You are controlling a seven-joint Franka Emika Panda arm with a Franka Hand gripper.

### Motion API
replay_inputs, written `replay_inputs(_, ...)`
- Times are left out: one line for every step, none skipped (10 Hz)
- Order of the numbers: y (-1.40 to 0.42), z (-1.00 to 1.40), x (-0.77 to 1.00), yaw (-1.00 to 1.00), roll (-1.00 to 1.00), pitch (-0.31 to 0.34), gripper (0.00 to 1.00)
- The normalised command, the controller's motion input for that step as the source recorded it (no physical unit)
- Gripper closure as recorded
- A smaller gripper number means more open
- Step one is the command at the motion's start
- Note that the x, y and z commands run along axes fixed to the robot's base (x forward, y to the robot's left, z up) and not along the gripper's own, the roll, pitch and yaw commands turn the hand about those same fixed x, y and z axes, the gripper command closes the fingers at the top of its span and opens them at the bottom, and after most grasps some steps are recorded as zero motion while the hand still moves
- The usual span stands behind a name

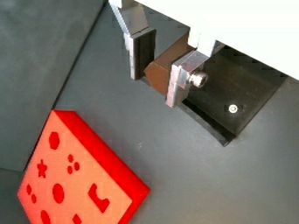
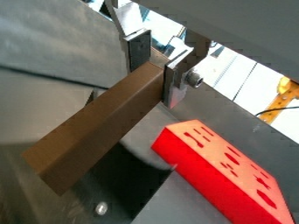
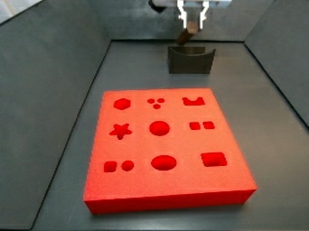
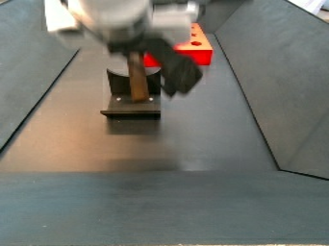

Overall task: Pick up the hexagon object. Move up. Place the hexagon object on the fixture. Regrasp the hexagon object. Move to above the board. Insert the hexagon object.
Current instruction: Place the hexagon object on the fixture, then regrasp the hexagon object.

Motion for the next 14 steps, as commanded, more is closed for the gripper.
replay_inputs(0.13,-1.0,0.18,-0.21,-0.26,0.057,1.0)
replay_inputs(0.13,-1.0,0.18,-0.2,-0.19,0.022,1.0)
replay_inputs(0.15,-0.88,0.17,-0.18,-0.14,-0.01,1.0)
replay_inputs(0.2,-0.81,0.13,-0.16,-0.1,-0.046,1.0)
replay_inputs(0.2,-0.81,0.13,-0.16,-0.1,-0.046,1.0)
replay_inputs(0.23,-0.81,0.12,-0.16,-0.1,-0.054,1.0)
replay_inputs(0.23,-0.79,0.13,-0.16,-0.1,-0.06,1.0)
replay_inputs(0.23,-0.77,0.13,-0.13,-0.1,-0.063,1.0)
replay_inputs(0.23,-0.77,0.11,-0.1,-0.1,-0.061,1.0)
replay_inputs(0.0,0.0,0.0,0.0,0.0,0.0,0.0)
replay_inputs(0.0,1.0,0.0,0.02,0.0,0.095,0.0)
replay_inputs(0.0,1.0,-0.01,0.02,0.0,0.099,0.0)
replay_inputs(0.01,1.0,-0.02,0.0,0.01,0.101,0.0)
replay_inputs(0.01,1.0,-0.02,-0.01,0.02,0.097,0.0)
